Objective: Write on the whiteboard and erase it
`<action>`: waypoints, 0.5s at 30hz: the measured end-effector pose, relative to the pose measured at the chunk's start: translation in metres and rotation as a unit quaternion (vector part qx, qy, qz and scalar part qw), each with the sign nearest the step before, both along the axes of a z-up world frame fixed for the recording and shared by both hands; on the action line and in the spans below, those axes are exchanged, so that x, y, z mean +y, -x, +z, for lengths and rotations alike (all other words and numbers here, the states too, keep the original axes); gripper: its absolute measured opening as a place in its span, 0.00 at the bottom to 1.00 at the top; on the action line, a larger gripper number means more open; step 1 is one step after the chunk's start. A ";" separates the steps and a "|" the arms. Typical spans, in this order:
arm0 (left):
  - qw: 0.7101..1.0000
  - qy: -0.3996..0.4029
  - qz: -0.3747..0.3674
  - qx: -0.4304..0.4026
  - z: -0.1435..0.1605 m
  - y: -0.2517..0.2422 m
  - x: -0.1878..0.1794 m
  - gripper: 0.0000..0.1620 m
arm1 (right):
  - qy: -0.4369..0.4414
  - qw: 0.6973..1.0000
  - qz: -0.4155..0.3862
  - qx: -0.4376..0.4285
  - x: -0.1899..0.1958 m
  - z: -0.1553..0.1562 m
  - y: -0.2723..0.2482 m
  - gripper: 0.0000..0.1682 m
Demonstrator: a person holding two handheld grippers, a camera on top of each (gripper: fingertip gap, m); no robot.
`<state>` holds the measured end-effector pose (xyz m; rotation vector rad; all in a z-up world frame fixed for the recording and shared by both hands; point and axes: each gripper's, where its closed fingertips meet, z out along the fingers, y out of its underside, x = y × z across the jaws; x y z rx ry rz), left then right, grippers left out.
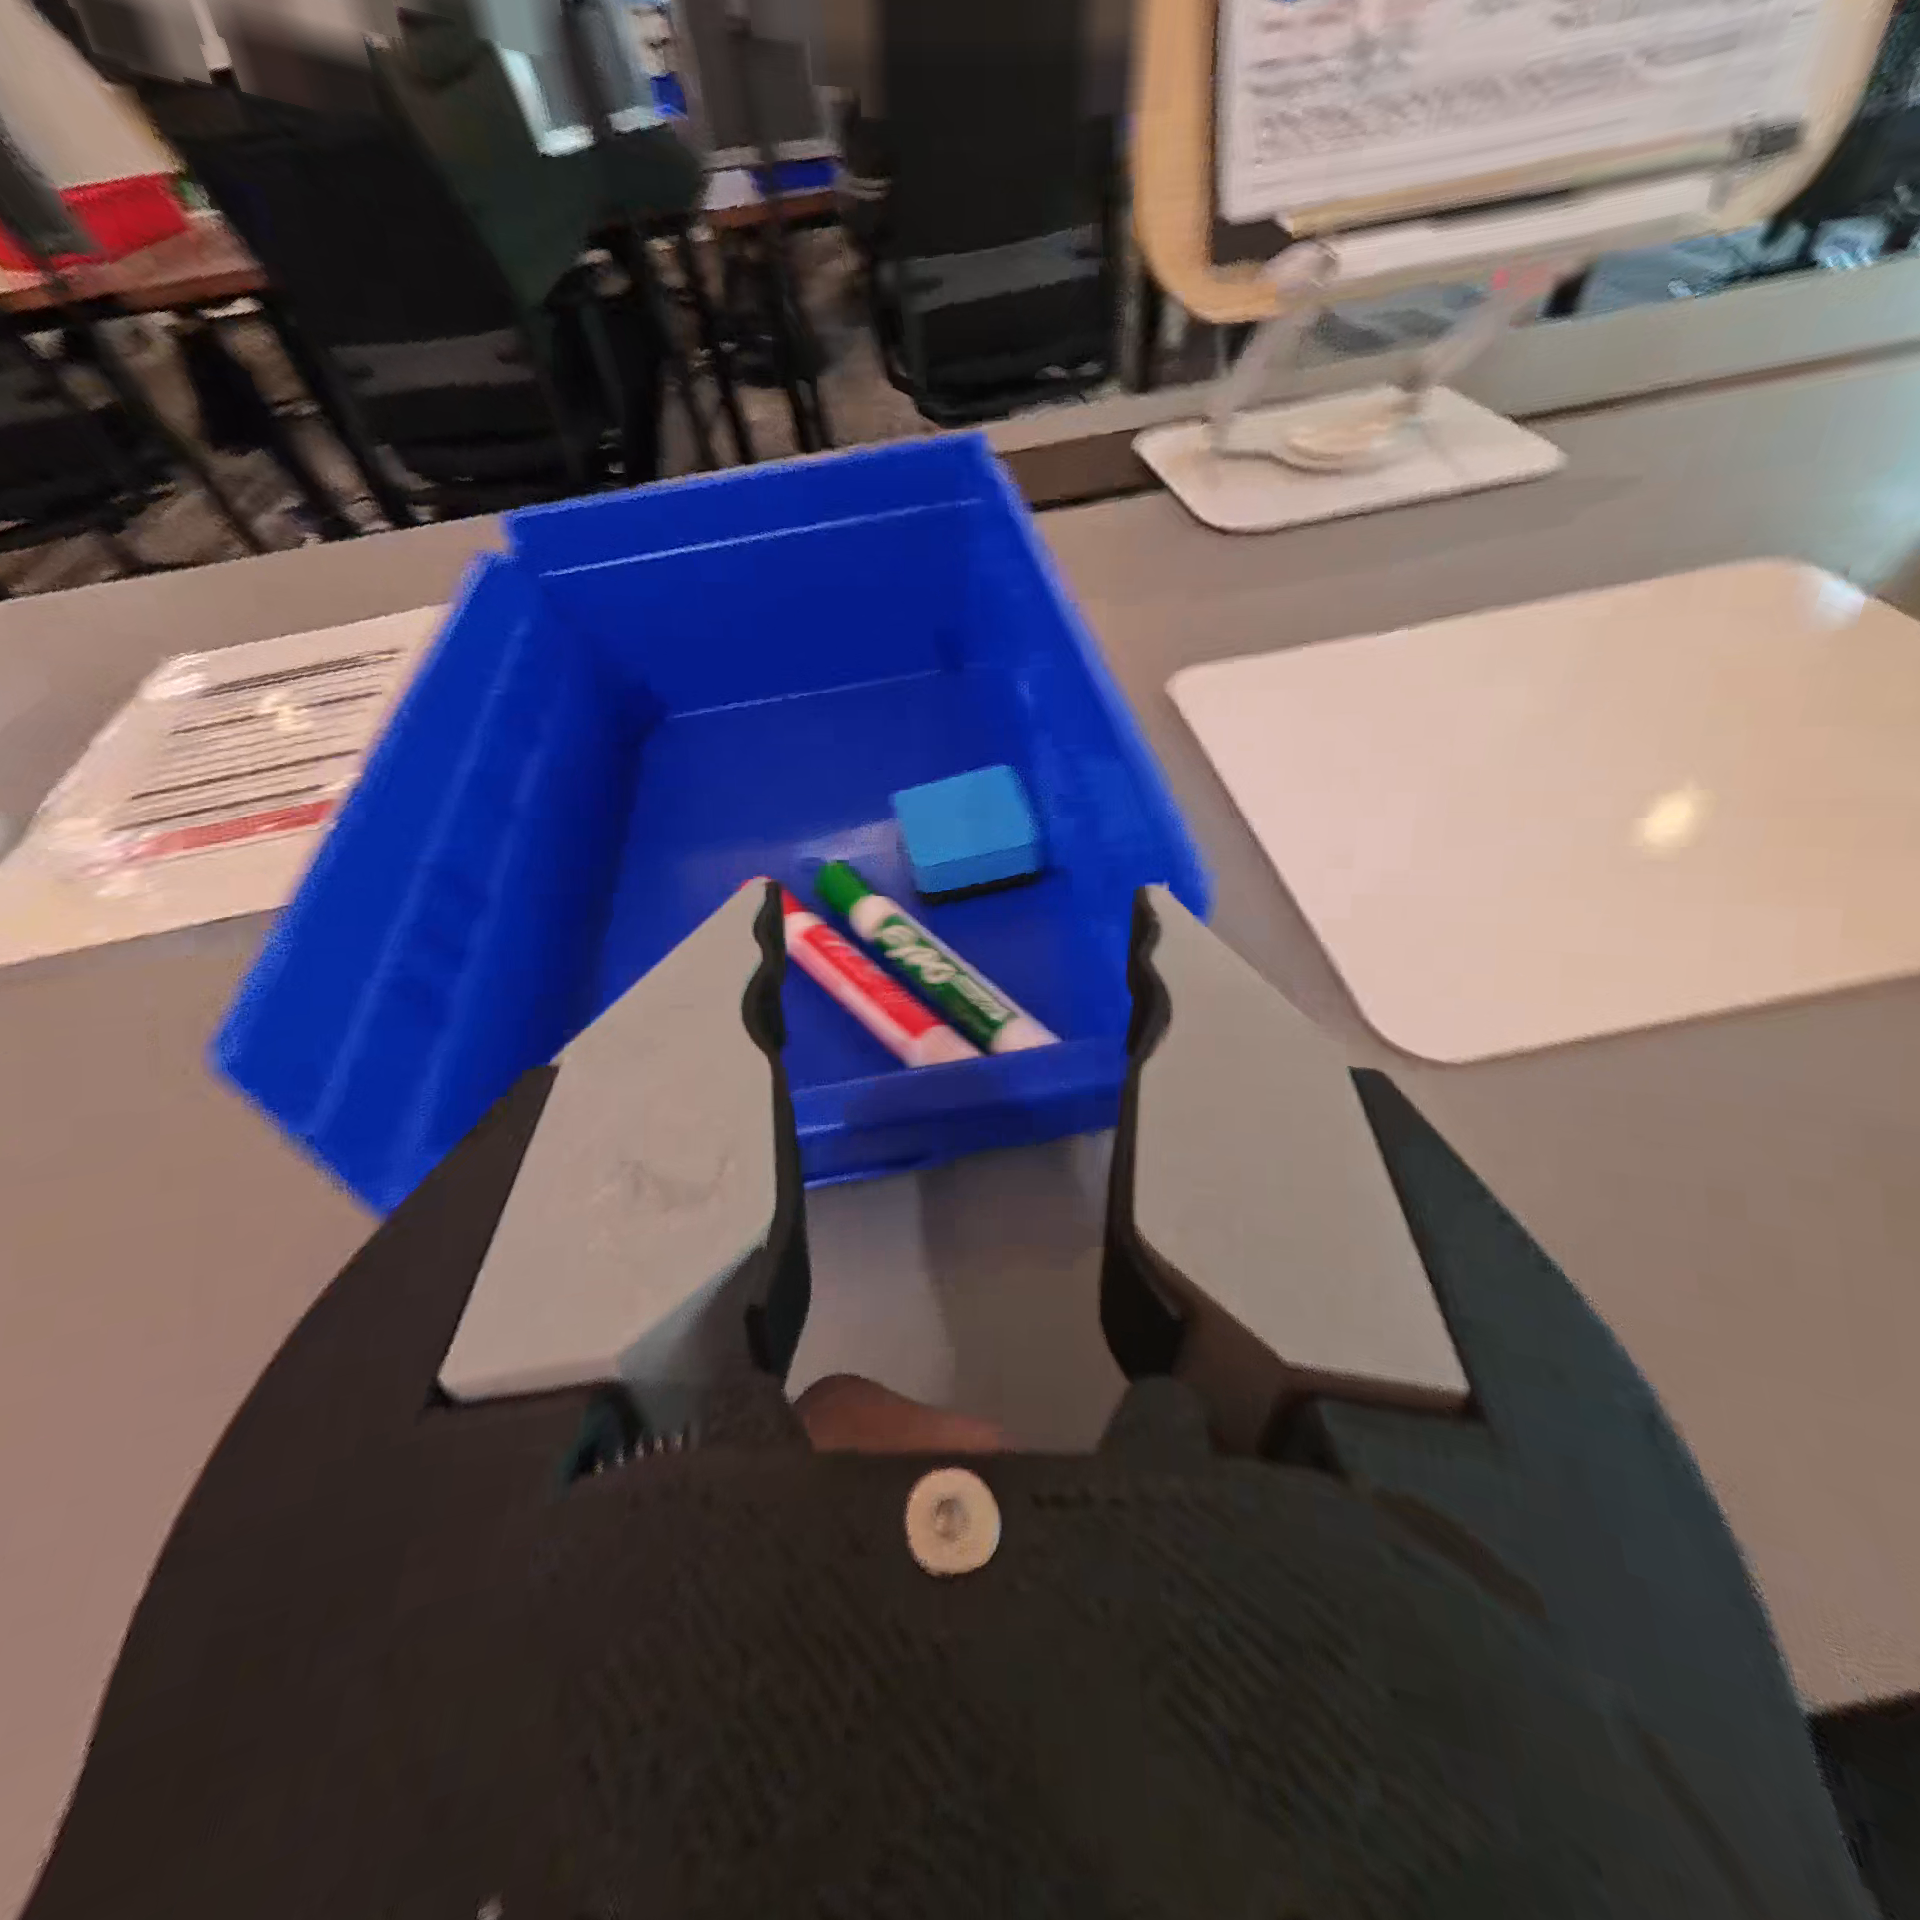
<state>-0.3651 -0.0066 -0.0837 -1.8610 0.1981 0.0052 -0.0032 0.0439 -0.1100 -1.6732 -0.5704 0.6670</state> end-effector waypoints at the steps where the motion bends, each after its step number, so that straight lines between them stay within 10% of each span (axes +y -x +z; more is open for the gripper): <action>1: 1.000 -0.012 0.016 -0.014 0.006 0.014 -0.003 0.38 | 0.000 1.000 -0.006 -0.003 0.002 -0.001 -0.003 0.41; 15: 0.999 -0.023 0.030 -0.034 0.008 0.041 -0.007 0.38 | 0.026 0.999 0.019 -0.025 0.000 -0.015 0.010 0.41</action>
